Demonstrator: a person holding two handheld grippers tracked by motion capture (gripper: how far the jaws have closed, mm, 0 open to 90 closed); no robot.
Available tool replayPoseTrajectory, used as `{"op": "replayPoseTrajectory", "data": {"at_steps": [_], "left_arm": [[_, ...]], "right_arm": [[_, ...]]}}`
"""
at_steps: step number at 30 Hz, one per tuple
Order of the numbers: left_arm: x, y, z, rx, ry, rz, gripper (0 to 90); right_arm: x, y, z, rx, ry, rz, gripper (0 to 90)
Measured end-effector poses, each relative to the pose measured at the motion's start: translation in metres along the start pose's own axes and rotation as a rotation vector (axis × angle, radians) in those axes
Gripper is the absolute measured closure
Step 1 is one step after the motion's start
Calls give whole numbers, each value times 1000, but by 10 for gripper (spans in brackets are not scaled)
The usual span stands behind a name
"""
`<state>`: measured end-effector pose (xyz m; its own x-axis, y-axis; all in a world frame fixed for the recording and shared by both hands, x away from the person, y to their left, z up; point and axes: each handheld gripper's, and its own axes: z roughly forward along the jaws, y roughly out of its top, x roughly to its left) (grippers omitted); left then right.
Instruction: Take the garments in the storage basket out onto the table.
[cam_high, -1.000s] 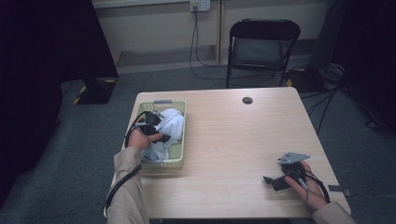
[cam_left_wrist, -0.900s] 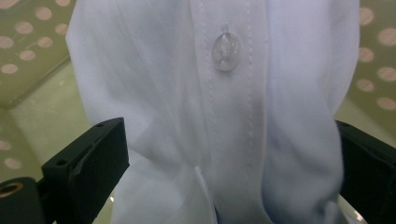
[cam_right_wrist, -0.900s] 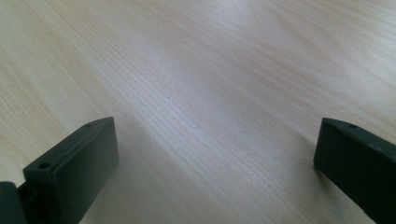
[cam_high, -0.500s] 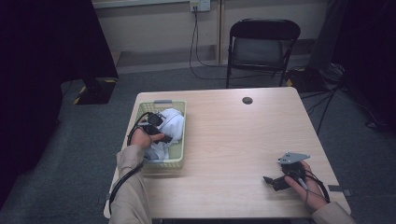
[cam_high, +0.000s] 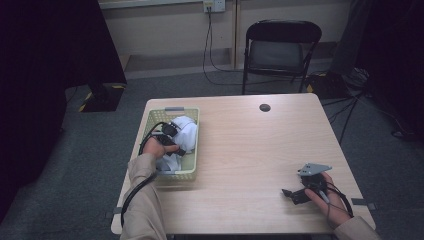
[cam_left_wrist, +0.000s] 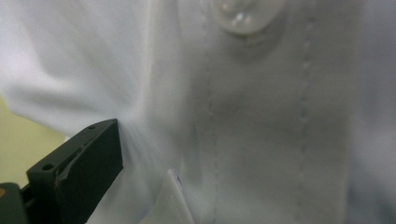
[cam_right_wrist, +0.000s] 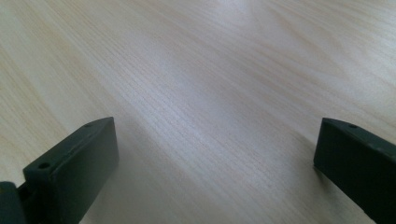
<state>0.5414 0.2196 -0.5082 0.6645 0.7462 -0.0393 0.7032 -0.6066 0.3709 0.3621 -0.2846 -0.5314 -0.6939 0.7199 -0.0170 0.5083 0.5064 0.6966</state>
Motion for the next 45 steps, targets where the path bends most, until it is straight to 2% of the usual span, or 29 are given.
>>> {"op": "replayPoseTrajectory", "data": {"at_steps": [1, 2, 5, 8, 10, 15, 19, 23, 29, 40, 43, 45], "left_arm": [[1, 0, 2, 15, 3, -19, 0], [0, 0, 3, 16, 6, -21, 0], [-1, 1, 4, 33, 16, -8, 1], [0, 0, 2, 18, 21, -10, 29], [0, -1, -1, 12, 28, -15, 81], [-3, -2, -8, -1, 47, -27, 332], [-6, -2, -10, -7, 75, -40, 461], [-6, -4, -14, -27, 99, -93, 516], [-6, -5, -23, -51, 107, -127, 552], [-6, -11, -57, -200, 66, -186, 557], [-6, -15, -66, -250, 46, -199, 557], [-6, -17, -71, -289, 48, -208, 557]], "right_arm": [[0, 0, 0, 0, 0, 0, 0], [0, 0, 0, 0, 0, 0, 0], [0, 0, 0, 0, 0, 0, 0], [0, 0, 0, 0, 0, 0, 0], [0, 0, 0, 0, 0, 0, 0], [0, 0, 0, 0, 0, 0, 0], [0, 0, 0, 0, 0, 0, 0], [0, 0, 0, 0, 0, 0, 0], [0, 0, 0, 0, 0, 0, 0], [0, 0, 0, 0, 0, 0, 0], [0, 0, 0, 0, 0, 0, 0], [0, 0, 0, 0, 0, 0, 0]]}}
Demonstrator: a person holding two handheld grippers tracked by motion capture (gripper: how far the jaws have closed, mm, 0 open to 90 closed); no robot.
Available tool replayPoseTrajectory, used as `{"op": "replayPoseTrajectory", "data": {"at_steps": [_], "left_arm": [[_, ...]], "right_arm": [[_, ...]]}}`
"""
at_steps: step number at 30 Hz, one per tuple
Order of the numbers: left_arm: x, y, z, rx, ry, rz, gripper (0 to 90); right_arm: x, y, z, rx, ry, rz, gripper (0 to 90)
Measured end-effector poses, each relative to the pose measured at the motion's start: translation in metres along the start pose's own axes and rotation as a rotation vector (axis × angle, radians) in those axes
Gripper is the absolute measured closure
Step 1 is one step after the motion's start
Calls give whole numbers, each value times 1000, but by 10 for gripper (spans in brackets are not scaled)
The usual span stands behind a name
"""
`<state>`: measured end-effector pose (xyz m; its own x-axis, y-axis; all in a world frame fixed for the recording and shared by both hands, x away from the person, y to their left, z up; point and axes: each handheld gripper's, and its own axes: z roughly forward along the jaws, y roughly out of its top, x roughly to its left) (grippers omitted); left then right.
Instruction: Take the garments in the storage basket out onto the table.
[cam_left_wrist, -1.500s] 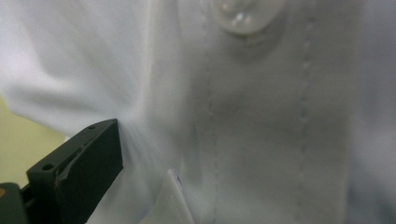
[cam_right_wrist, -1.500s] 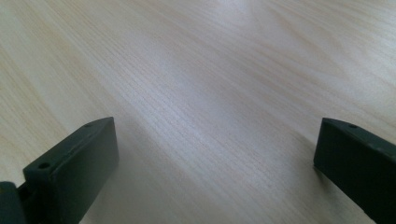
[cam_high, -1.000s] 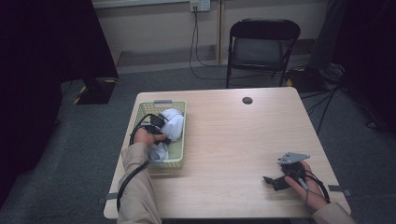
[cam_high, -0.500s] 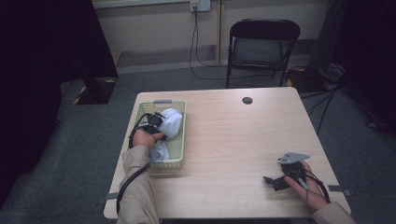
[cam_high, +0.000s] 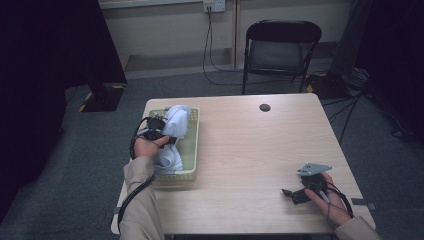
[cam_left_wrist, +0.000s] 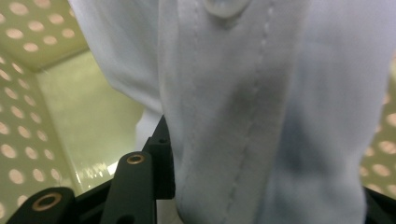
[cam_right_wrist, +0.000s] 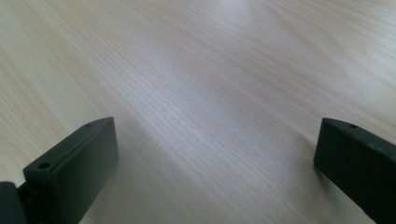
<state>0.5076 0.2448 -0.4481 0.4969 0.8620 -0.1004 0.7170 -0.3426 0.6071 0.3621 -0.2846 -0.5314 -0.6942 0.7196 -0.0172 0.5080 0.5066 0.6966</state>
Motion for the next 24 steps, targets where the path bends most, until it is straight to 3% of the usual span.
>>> {"op": "replayPoseTrajectory", "data": {"at_steps": [9, 24], "left_arm": [[3, 3, -20, -115, -20, -48, 557], [-13, 19, -37, -171, -62, -16, 565]], "right_arm": [[0, 0, 0, 0, 0, 0, 0], [0, 0, 0, 0, 0, 0, 0]]}}
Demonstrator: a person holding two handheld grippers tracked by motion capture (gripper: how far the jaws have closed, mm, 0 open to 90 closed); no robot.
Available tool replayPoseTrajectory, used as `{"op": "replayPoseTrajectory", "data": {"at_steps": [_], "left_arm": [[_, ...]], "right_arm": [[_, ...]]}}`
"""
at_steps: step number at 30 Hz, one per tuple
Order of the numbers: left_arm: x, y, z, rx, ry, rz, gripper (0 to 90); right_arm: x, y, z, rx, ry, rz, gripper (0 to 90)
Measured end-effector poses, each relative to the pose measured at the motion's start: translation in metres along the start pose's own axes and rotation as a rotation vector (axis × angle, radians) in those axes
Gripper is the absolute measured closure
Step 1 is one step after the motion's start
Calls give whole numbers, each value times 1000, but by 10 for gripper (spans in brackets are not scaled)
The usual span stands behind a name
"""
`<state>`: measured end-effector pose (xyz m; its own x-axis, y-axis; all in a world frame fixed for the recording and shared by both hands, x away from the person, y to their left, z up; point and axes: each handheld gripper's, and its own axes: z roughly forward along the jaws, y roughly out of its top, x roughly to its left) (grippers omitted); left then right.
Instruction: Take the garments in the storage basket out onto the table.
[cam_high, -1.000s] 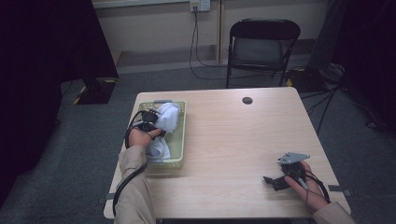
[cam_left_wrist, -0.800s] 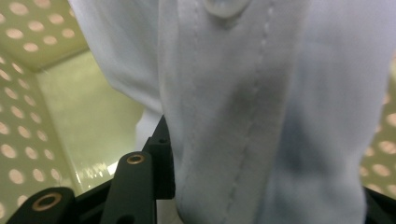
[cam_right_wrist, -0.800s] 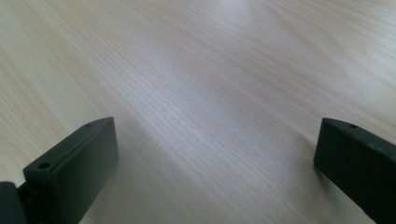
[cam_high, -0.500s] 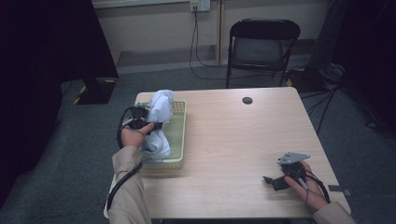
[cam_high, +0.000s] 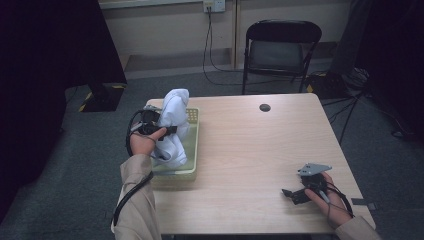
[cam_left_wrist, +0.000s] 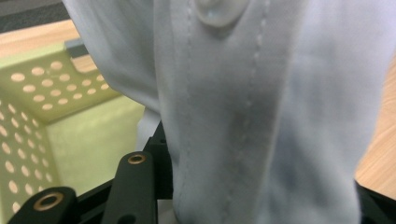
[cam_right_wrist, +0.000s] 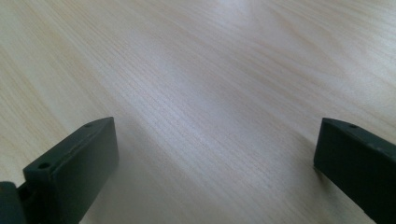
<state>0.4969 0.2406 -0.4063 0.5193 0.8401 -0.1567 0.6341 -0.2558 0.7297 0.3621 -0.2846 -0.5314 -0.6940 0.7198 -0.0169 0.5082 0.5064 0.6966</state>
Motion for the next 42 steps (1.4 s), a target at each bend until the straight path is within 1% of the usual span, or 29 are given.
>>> {"op": "replayPoseTrajectory", "data": {"at_steps": [8, 11, 15, 17, 20, 21, 25, 26, 34, 42], "left_arm": [[-7, 11, -13, -32, -9, 21, 569], [-10, 14, -19, -47, -19, 27, 569], [-13, 16, -22, -54, -24, 39, 569], [-15, 18, -25, -65, -40, 32, 569], [-17, 19, -27, -72, -45, 31, 569], [-19, 20, -29, -82, -50, 30, 569], [-23, 21, -32, -94, -59, 39, 569], [-25, 22, -34, -99, -63, 47, 569], [-36, 25, -44, -127, -97, 73, 569], [-50, 30, -50, -151, -146, 90, 569]], "right_arm": [[0, 0, 0, 0, 0, 0, 0], [0, 0, 0, 0, 0, 0, 0], [0, 0, 0, 0, 0, 0, 0], [0, 0, 0, -1, 0, 0, 0], [0, 0, 0, -1, 0, 0, 0], [0, 0, 0, -1, 0, -1, 0], [0, 0, 0, -1, 0, -1, 0], [0, 0, 0, 0, 0, 0, 0], [0, 0, 0, 1, 0, 0, 0], [0, 0, 0, 0, 0, 0, 0]]}}
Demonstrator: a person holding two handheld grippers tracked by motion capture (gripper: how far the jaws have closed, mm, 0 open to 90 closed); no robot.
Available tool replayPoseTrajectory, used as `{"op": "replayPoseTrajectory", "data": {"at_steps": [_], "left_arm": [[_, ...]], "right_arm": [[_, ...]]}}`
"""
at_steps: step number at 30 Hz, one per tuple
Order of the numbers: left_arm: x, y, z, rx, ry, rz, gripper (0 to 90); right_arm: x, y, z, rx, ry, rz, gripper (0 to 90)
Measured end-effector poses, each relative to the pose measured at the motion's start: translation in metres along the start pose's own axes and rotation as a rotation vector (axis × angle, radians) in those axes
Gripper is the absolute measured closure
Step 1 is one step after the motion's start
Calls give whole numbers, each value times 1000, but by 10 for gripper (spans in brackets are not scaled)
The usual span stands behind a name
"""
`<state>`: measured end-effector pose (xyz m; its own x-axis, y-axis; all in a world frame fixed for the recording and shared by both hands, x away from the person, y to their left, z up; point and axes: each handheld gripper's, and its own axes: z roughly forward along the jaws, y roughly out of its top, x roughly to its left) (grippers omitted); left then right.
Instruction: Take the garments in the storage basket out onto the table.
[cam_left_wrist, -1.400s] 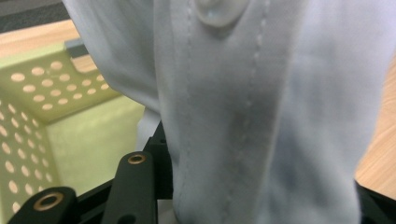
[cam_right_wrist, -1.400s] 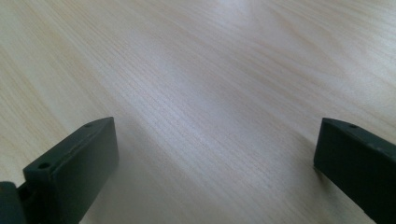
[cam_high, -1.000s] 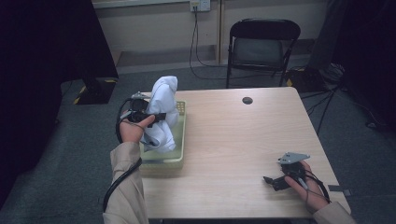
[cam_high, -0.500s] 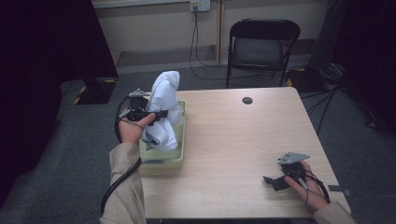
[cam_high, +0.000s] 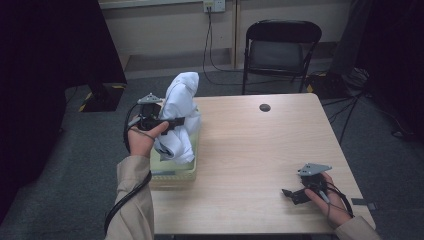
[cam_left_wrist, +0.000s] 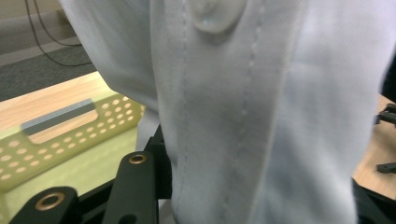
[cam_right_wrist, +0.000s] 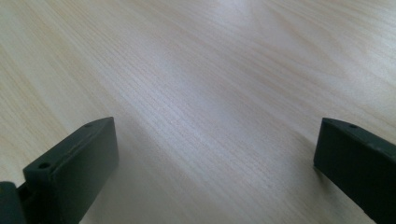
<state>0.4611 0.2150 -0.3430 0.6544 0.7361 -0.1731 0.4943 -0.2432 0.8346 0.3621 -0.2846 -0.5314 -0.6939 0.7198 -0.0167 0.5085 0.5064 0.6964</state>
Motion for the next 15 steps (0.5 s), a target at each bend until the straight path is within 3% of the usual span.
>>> {"op": "replayPoseTrajectory", "data": {"at_steps": [15], "left_arm": [[-34, 10, 12, -21, -92, 63, 569]], "right_arm": [[0, 0, 0, 0, 0, -1, 0]]}}
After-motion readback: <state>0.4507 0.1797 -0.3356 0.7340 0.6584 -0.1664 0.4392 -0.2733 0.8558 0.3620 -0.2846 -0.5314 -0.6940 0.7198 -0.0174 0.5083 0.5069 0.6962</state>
